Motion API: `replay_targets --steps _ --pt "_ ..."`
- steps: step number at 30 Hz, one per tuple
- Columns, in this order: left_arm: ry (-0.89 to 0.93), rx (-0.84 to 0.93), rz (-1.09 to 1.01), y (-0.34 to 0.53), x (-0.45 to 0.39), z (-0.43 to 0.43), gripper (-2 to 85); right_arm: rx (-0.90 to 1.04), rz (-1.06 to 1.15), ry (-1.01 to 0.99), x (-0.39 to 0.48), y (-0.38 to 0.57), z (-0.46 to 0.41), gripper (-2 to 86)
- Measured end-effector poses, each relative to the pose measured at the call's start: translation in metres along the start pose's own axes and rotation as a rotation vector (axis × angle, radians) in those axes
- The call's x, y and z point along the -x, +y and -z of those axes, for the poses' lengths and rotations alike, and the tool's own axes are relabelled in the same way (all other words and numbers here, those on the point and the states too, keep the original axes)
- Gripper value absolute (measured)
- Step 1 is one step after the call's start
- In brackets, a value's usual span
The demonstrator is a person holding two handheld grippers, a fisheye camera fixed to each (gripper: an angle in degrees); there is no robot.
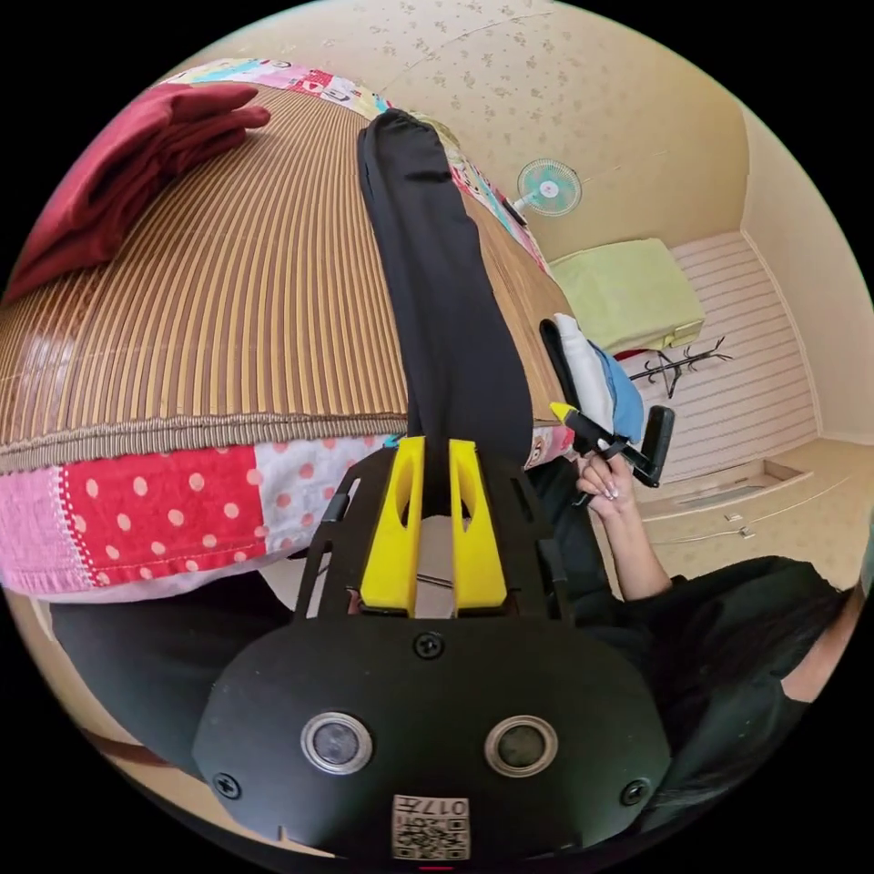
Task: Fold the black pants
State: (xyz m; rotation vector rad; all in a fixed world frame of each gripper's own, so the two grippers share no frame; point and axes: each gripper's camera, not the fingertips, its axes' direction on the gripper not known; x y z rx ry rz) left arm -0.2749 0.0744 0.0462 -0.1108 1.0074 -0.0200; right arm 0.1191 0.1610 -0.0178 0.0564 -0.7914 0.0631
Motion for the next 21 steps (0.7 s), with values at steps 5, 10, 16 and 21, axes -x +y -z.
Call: replay_targets --steps 5,10,16,21 --pt "0.021 -0.082 0.031 -0.042 0.026 0.026 15.8 0.108 -0.045 -0.122 -0.03 -0.036 -0.023 11.1" --pt "0.053 0.13 -0.03 -0.08 0.028 0.002 14.4 0.183 -0.058 -0.199 -0.035 -0.057 -0.046 11.2" --pt "0.064 0.204 0.019 -0.062 0.028 -0.017 4.8 0.194 -0.093 -0.33 -0.058 -0.055 -0.048 4.9" --pt "0.28 0.042 -0.203 -0.025 -0.022 0.039 4.0 -0.002 0.169 -0.464 -0.008 -0.024 0.051 2.8"
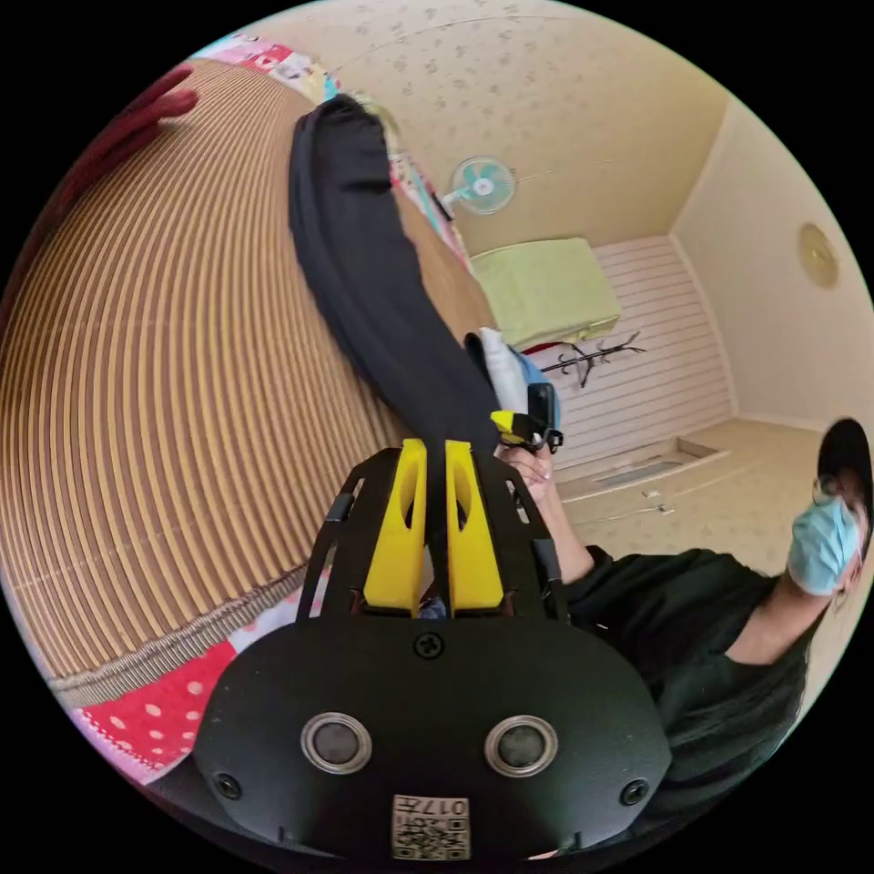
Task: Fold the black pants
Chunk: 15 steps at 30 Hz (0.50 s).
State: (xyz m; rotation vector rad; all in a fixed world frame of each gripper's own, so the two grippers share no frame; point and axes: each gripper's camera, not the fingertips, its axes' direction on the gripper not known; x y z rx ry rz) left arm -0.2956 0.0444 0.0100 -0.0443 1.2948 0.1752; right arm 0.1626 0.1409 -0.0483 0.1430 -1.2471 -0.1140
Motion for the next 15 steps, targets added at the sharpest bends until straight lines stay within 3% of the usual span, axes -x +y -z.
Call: replay_targets --steps 6,10,13,15 --pt "0.131 -0.221 -0.574 0.01 -0.202 0.061 3.8 -0.178 0.551 -0.118 0.184 -0.015 0.086 1.9" --pt "0.172 -0.366 -0.88 0.007 -0.329 0.098 3.9 -0.222 0.738 -0.167 0.28 -0.039 0.124 1.8" --pt "0.14 -0.479 -0.971 -0.002 -0.387 0.117 4.0 -0.278 0.817 -0.098 0.339 -0.059 0.141 1.8" --pt "0.072 -0.503 -0.877 -0.022 -0.402 0.123 4.0 -0.296 0.769 0.034 0.355 -0.087 0.145 1.8"
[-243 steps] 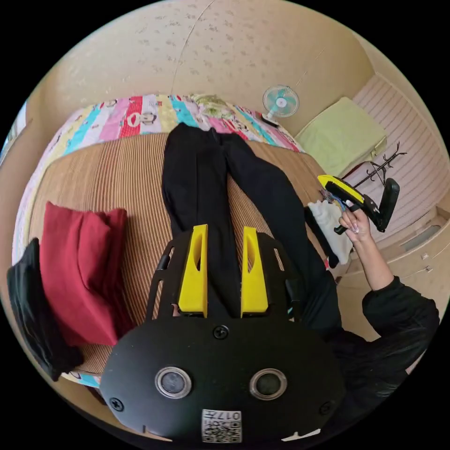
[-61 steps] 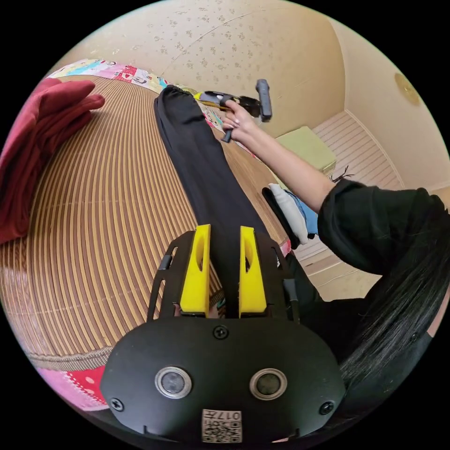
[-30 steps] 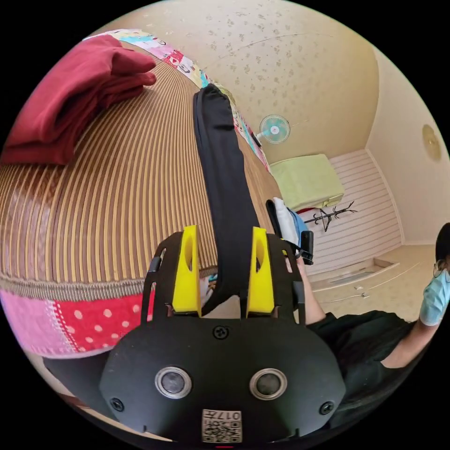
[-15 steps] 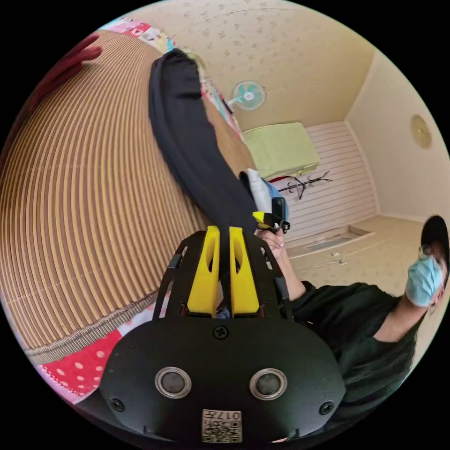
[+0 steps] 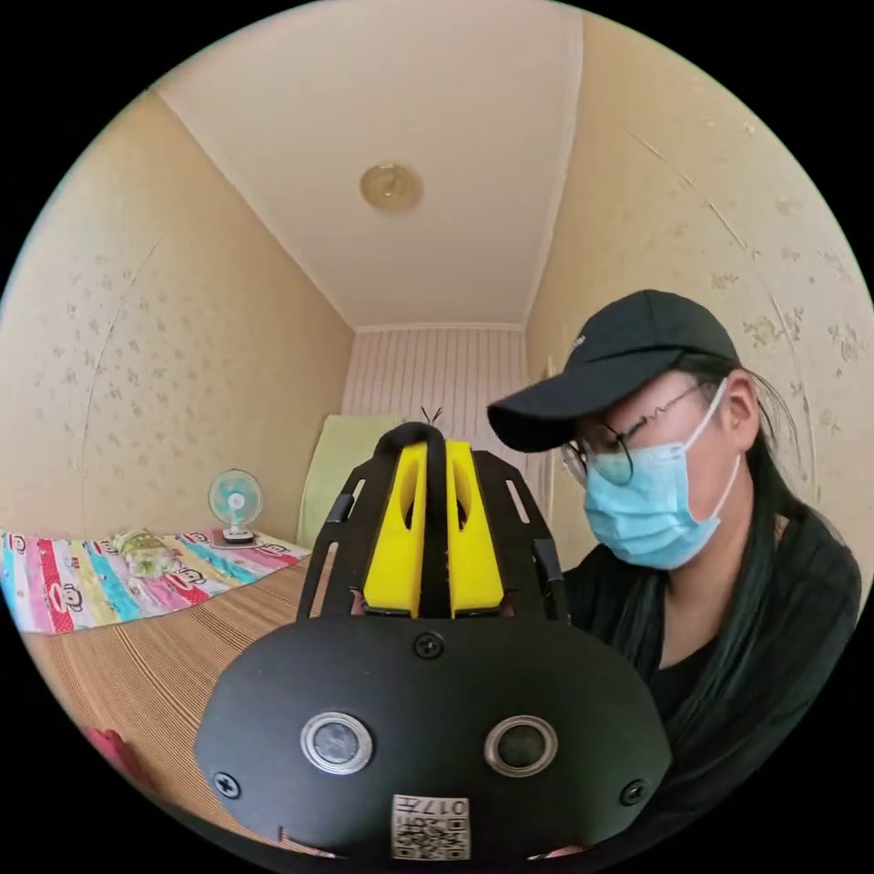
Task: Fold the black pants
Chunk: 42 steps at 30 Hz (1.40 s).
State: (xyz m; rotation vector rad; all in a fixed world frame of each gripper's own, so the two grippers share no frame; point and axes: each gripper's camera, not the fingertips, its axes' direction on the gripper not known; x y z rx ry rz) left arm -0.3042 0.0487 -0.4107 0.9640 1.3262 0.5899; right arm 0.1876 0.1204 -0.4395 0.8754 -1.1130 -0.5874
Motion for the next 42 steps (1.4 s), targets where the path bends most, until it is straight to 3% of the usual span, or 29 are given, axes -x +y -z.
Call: replay_targets --steps 5,7,10,13,17,21,25,30,33,37,39,42 --pt "-0.133 0.077 0.187 -0.018 0.061 -0.032 4.0 0.115 -0.164 0.172 -0.079 -0.012 -0.029 1.7" --pt "-0.337 0.189 0.147 -0.023 0.089 -0.057 4.0 0.122 -0.151 0.283 -0.109 -0.011 -0.043 1.7" --pt "-0.507 0.283 0.051 -0.017 0.121 -0.091 4.0 0.133 -0.167 0.384 -0.154 -0.011 -0.064 1.7" --pt "-0.531 0.306 0.051 0.007 0.14 -0.103 4.0 0.08 -0.2 0.374 -0.171 0.01 -0.07 1.7" --pt "-0.458 0.383 0.103 0.085 0.144 -0.098 4.1 0.172 -0.119 0.374 -0.147 0.111 -0.075 1.9" --pt "-0.344 0.548 0.325 0.233 0.123 -0.083 4.7 0.407 -0.21 0.348 -0.112 0.267 -0.069 2.3" --pt "-0.249 0.733 0.582 0.36 0.086 -0.078 5.5 0.485 -0.407 0.319 -0.078 0.369 -0.049 3.1" --pt "-0.352 0.539 0.785 0.383 0.092 -0.034 11.0 0.208 -0.612 0.416 -0.087 0.376 0.007 6.8" --pt "-0.365 0.424 0.816 0.367 0.136 -0.032 15.4 0.201 -0.712 0.454 -0.144 0.357 0.004 11.6" --pt "-0.472 0.543 0.802 0.361 0.201 -0.082 20.5 0.254 -0.823 0.456 -0.223 0.358 -0.031 14.2" --pt "-0.555 0.614 0.806 0.37 0.214 -0.101 21.4 0.376 -0.897 0.49 -0.259 0.372 -0.061 14.5" --pt "-0.514 0.663 0.841 0.386 0.211 -0.121 21.5 0.386 -1.011 0.386 -0.269 0.39 -0.071 14.2"
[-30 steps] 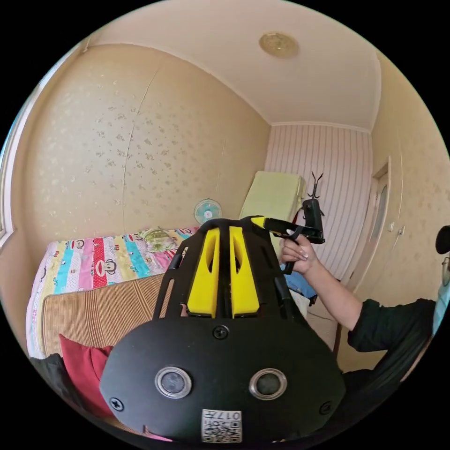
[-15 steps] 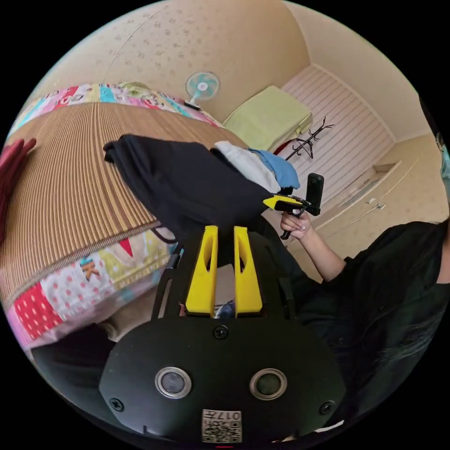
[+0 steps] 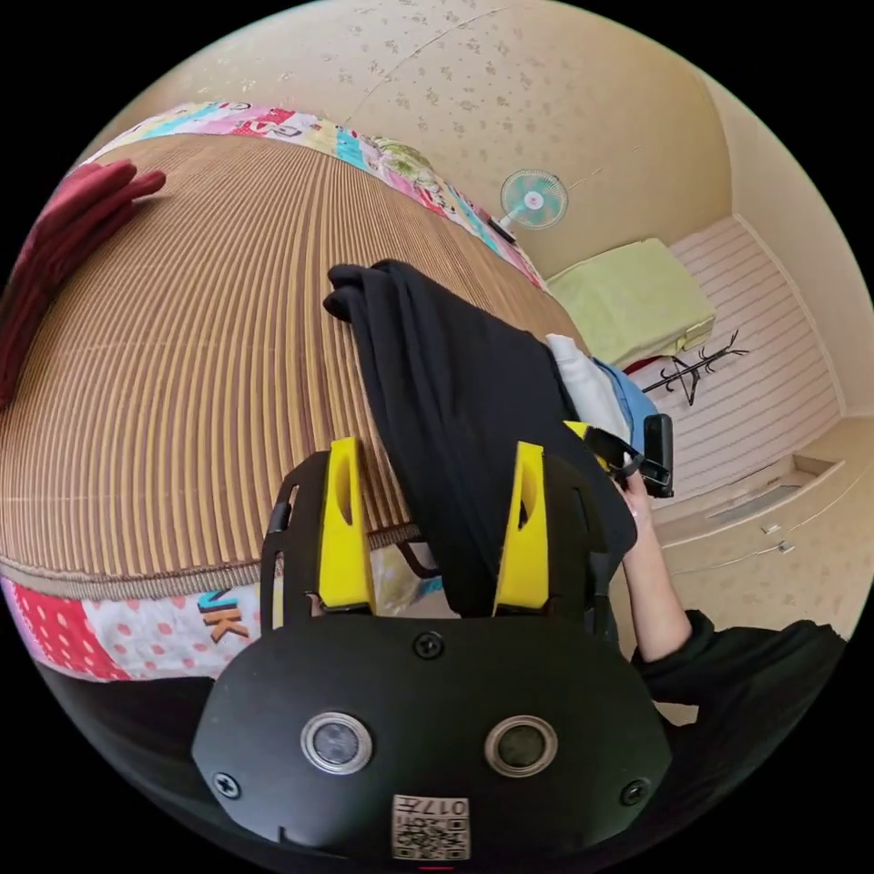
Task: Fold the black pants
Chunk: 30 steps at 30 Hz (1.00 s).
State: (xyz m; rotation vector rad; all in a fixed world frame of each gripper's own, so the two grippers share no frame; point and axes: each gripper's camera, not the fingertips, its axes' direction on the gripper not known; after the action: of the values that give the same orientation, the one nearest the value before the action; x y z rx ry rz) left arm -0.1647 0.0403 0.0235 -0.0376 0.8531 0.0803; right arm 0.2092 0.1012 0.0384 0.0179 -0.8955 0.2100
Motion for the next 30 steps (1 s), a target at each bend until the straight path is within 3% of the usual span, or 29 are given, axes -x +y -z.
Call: replay_targets --steps 5,8,11,15,20,25,29,30 --pt "0.093 0.04 0.068 0.034 -0.01 -0.008 19.0 0.119 -0.039 -0.23 -0.016 0.025 -0.014 12.3" --pt "0.273 0.13 0.261 0.053 0.018 -0.023 13.5 0.221 0.001 -0.369 -0.006 0.039 -0.038 10.7" --pt "0.296 0.049 0.292 0.074 0.027 0.002 11.1 0.213 0.07 -0.381 0.026 0.043 -0.046 9.2" --pt "0.274 -0.17 0.249 0.08 0.02 0.085 10.6 0.174 0.2 -0.605 0.089 0.017 -0.069 8.4" --pt "0.138 -0.444 0.136 0.065 0.016 0.215 10.5 0.209 0.367 -0.864 0.197 -0.041 -0.141 8.4" --pt "-0.15 -0.616 0.029 0.032 0.021 0.378 11.0 0.229 0.585 -0.933 0.342 -0.091 -0.227 8.4" --pt "-0.34 -0.574 0.103 -0.014 0.066 0.456 11.9 0.12 0.622 -0.723 0.431 -0.115 -0.323 8.6" --pt "-0.401 -0.532 0.179 -0.028 0.095 0.47 12.4 0.174 0.576 -0.639 0.443 -0.119 -0.364 8.7"
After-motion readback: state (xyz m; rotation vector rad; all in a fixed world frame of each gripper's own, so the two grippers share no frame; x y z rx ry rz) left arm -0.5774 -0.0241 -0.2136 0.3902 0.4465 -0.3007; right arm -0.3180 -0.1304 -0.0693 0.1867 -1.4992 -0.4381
